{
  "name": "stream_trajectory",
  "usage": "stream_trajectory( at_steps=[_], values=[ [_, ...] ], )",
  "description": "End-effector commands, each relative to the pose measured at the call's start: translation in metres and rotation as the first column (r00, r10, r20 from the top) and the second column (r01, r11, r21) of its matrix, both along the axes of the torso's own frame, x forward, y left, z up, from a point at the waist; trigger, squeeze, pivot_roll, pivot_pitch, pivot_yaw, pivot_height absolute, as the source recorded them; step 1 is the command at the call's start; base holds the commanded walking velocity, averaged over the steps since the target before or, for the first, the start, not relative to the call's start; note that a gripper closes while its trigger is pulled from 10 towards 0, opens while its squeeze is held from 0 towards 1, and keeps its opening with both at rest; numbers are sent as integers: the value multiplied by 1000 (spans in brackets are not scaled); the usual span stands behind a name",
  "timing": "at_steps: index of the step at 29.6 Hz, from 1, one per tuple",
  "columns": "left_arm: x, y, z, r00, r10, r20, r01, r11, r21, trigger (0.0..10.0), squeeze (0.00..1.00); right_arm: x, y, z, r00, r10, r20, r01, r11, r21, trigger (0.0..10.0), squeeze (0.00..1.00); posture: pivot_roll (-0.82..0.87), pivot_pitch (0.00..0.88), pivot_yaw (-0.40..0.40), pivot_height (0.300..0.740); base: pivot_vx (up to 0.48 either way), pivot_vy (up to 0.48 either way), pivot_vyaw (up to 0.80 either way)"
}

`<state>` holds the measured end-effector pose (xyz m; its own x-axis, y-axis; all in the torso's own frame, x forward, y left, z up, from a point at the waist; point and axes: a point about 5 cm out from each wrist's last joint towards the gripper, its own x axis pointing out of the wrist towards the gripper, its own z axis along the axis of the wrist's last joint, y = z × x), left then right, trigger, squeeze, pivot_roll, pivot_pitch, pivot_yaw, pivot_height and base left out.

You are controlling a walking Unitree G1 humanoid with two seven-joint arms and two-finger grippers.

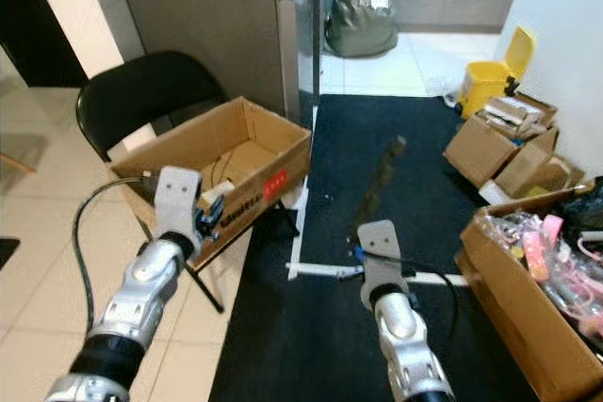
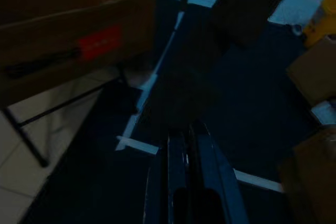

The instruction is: Picking trash to rubbish bin

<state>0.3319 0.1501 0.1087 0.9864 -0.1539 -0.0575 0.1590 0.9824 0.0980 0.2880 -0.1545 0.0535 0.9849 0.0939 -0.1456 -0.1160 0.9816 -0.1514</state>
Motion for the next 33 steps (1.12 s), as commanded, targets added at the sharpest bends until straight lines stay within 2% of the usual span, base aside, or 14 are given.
stream_trajectory(
  at_steps=[1, 33],
  values=[
    [-3, 5, -4, 1000, 15, -15, -15, 1000, 11, 10000, 0, -1, 1, -1, 1000, -5, 0, 5, 1000, 6, 10000, 0, -31, 50, 39, 740, 450, 0, 0],
    [-3, 4, -3, 1000, 10, -9, -10, 1000, 9, 10000, 0, 0, 2, 1, 1000, 0, 9, 0, 1000, -2, 10000, 0, -26, 74, 38, 740, 445, 0, 0]
  ],
)
